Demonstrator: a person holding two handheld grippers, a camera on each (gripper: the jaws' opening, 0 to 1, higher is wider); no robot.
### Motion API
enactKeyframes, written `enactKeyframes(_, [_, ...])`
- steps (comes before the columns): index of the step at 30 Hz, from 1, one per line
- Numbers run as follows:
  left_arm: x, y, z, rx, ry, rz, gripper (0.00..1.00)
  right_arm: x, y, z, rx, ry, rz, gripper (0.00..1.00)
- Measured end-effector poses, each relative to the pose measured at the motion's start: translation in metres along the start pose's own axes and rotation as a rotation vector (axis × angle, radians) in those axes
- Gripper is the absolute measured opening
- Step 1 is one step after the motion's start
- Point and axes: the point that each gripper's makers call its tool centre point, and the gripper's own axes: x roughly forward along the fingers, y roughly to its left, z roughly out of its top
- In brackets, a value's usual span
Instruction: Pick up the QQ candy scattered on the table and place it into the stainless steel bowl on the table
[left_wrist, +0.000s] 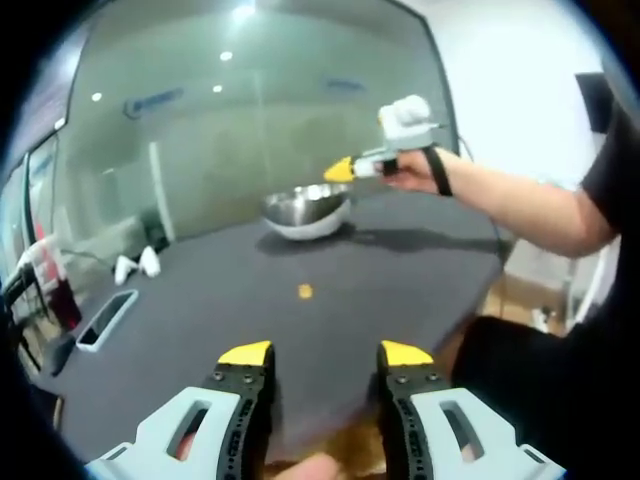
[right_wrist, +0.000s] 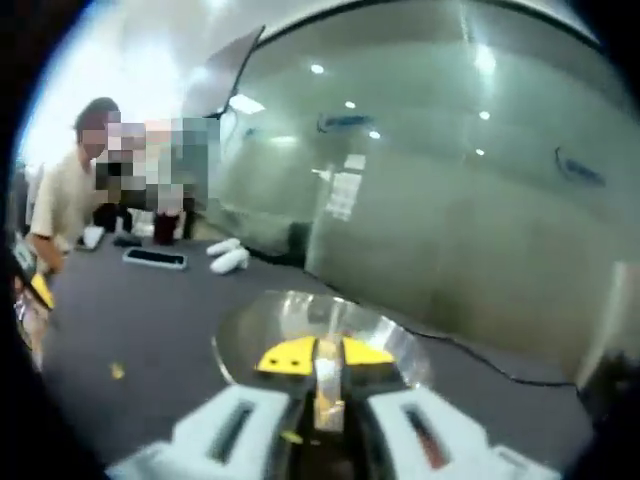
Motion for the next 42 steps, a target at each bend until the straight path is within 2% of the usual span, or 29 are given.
enactKeyframes(3, [0.000, 0.000, 0.000, -0.001, 0.000, 0.000, 0.42, 0.003, -0.006, -0.003, 0.061, -0.006, -0.001, 0.30])
enactKeyframes(4, [0.000, 0.000, 0.000, 0.000, 0.000, 0.000, 0.42, 0.004, -0.009, -0.004, 0.068, -0.011, -0.004, 0.32])
enactKeyframes(6, [0.000, 0.000, -0.001, -0.001, 0.001, -0.001, 0.42, 0.006, -0.014, -0.008, 0.073, -0.003, -0.017, 0.28])
enactKeyframes(9, [0.001, 0.000, -0.001, -0.001, 0.001, -0.002, 0.42, 0.004, -0.017, -0.013, 0.087, 0.006, -0.021, 0.27])
enactKeyframes(16, [0.003, -0.001, 0.001, 0.003, 0.000, -0.008, 0.42, 0.000, -0.015, -0.005, 0.096, -0.015, -0.010, 0.25])
enactKeyframes(20, [0.002, 0.000, 0.002, 0.003, -0.004, -0.007, 0.42, -0.013, -0.005, 0.006, 0.092, -0.072, 0.034, 0.25])
enactKeyframes(25, [0.003, 0.001, 0.001, 0.002, -0.003, -0.007, 0.42, -0.025, 0.005, -0.001, 0.081, -0.084, 0.076, 0.22])
enactKeyframes(27, [0.004, -0.001, 0.002, 0.002, -0.006, -0.011, 0.42, -0.036, 0.010, 0.001, 0.101, -0.098, 0.104, 0.22])
enactKeyframes(30, [0.004, -0.001, 0.003, 0.004, -0.009, -0.013, 0.42, -0.054, 0.026, -0.006, 0.157, -0.098, 0.187, 0.22])
enactKeyframes(36, [0.003, 0.002, 0.001, -0.007, -0.007, -0.004, 0.42, -0.087, 0.042, -0.031, 0.183, -0.095, 0.290, 0.22])
enactKeyframes(42, [0.005, -0.001, 0.002, 0.001, -0.007, -0.009, 0.42, -0.100, 0.042, -0.049, 0.186, -0.073, 0.307, 0.21])
